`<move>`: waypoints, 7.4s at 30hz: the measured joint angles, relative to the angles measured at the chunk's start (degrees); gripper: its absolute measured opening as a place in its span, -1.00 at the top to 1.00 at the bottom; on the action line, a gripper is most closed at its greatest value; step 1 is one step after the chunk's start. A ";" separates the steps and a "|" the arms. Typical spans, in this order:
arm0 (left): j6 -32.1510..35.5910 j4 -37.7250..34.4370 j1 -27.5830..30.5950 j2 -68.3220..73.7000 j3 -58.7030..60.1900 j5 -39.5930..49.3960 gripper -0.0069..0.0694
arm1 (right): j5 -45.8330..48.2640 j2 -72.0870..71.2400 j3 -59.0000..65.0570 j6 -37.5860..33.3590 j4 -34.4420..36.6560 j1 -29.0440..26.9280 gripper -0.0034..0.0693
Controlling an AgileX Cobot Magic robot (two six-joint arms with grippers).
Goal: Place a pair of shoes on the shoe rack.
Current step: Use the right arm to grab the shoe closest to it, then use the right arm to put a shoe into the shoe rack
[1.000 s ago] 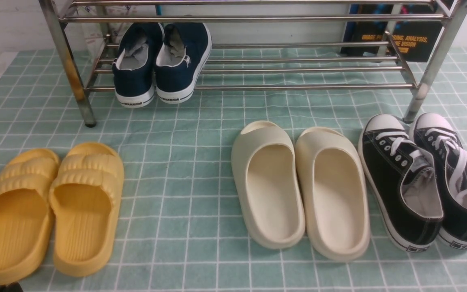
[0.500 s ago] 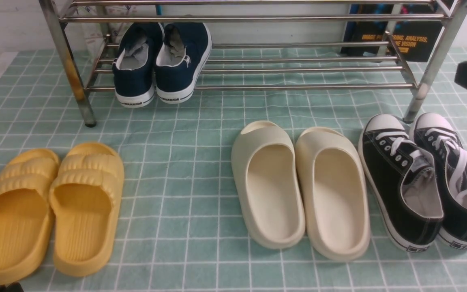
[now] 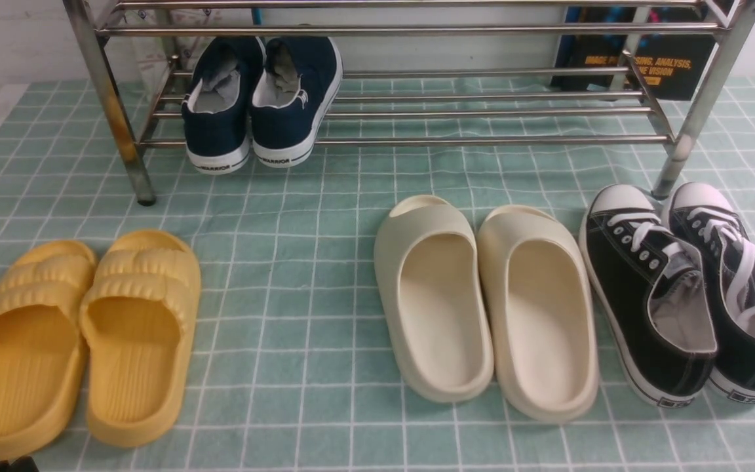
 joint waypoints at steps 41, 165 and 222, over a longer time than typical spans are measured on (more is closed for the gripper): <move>0.00 0.00 0.00 0.00 0.00 0.00 0.44 | 68.41 30.74 -11.49 -76.77 100.78 17.41 0.33; 0.00 0.00 0.00 0.00 0.00 0.00 0.20 | 74.10 76.67 -81.89 -84.49 109.08 17.76 0.76; 0.00 0.00 0.00 0.00 0.00 0.00 0.19 | 66.05 55.96 -44.39 -86.68 106.91 19.75 0.91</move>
